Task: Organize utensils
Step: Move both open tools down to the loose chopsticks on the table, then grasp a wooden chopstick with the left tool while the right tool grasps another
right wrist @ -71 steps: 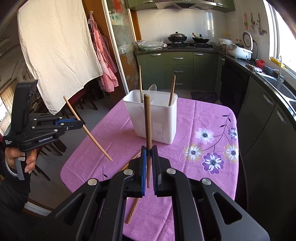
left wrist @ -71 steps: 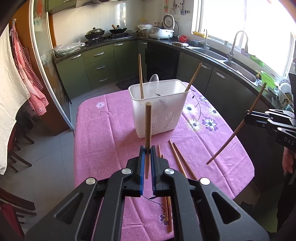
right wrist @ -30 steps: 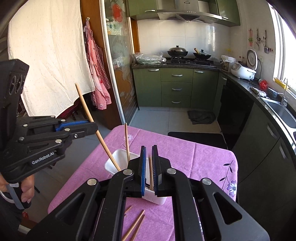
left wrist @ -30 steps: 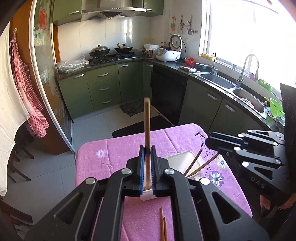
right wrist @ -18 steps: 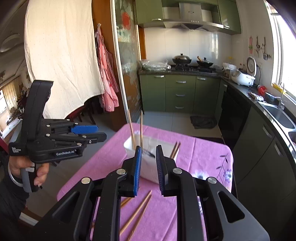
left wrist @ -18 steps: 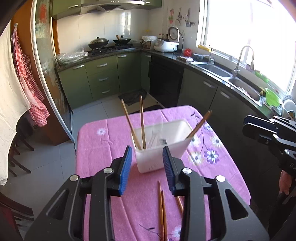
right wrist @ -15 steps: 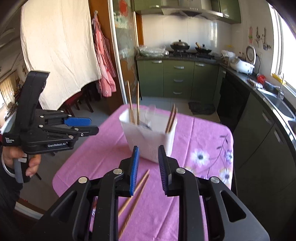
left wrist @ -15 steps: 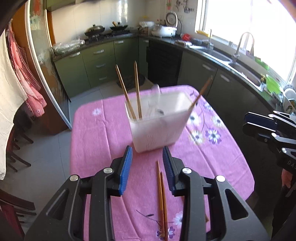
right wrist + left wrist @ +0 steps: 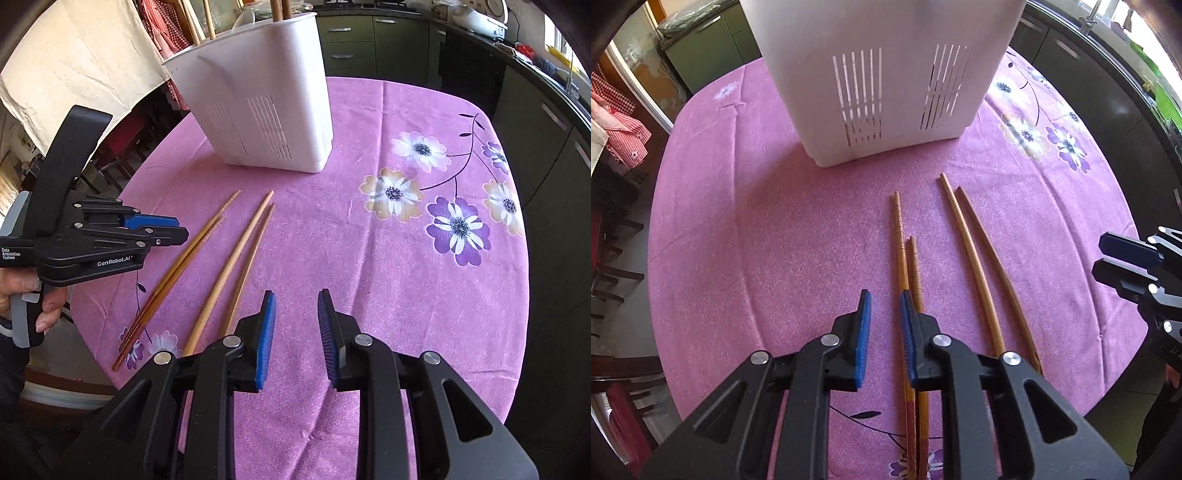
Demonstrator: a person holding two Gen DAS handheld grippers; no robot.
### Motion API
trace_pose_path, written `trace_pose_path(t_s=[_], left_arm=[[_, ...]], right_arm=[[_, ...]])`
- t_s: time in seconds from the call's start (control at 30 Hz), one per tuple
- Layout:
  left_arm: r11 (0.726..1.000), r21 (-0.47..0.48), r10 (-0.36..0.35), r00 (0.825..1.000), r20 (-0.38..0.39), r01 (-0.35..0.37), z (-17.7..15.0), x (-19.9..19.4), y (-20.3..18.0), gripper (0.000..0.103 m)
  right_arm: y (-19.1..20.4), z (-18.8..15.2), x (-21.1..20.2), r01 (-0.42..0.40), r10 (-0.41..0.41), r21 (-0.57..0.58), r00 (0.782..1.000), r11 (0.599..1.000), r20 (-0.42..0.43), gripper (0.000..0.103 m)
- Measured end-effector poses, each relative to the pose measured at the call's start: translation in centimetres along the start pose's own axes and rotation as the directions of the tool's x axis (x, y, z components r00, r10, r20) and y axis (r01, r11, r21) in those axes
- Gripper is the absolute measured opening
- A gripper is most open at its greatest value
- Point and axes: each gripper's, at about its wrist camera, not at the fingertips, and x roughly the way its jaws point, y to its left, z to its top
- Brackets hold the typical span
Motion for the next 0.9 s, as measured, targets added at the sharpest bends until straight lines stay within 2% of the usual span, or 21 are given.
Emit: trace_pose_path(t_s=[0.23, 0.57, 0.6, 0.63, 0.67, 0.9], left_arm=[[1.0, 0.004, -0.019, 1.0, -0.022, 0.019, 0.4, 0.5, -0.3, 0.015], [0.999, 0.037, 0.01, 0.999, -0.045, -0.008, 1.5, 2.1, -2.0, 0.015], [0.999, 0.038, 0.009, 0.999, -0.047, -0.007, 1.5, 2.2, -2.1, 0.014], [0.999, 0.038, 0.004, 0.999, -0.048, -0.002, 1.6, 2.2, -2.2, 0.007], [0.999, 0.04, 0.004, 0.999, -0.05, -0.002, 1.4, 2.2, -2.2, 0.007], [1.0, -0.023, 0.006, 0.999, -0.053, -0.007, 0.9, 2.2, 0.8, 0.006]], right_arm=[[-0.8, 0.3, 0.4, -0.011, 0.011, 0.017, 1.0, 1.0, -0.005, 0.025], [-0.5, 0.0, 1.3, -0.02, 0.02, 0.01, 0.999, 1.0, -0.034, 0.025], [-0.5, 0.0, 1.3, -0.02, 0.02, 0.009, 0.999, 1.0, -0.034, 0.027], [-0.5, 0.0, 1.3, -0.022, 0.022, 0.009, 0.999, 1.0, -0.033, 0.03], [-0.4, 0.0, 1.2, -0.023, 0.023, 0.007, 0.999, 1.0, -0.034, 0.03], [-0.2, -0.1, 1.6, -0.024, 0.024, -0.004, 0.999, 1.0, -0.041, 0.03]])
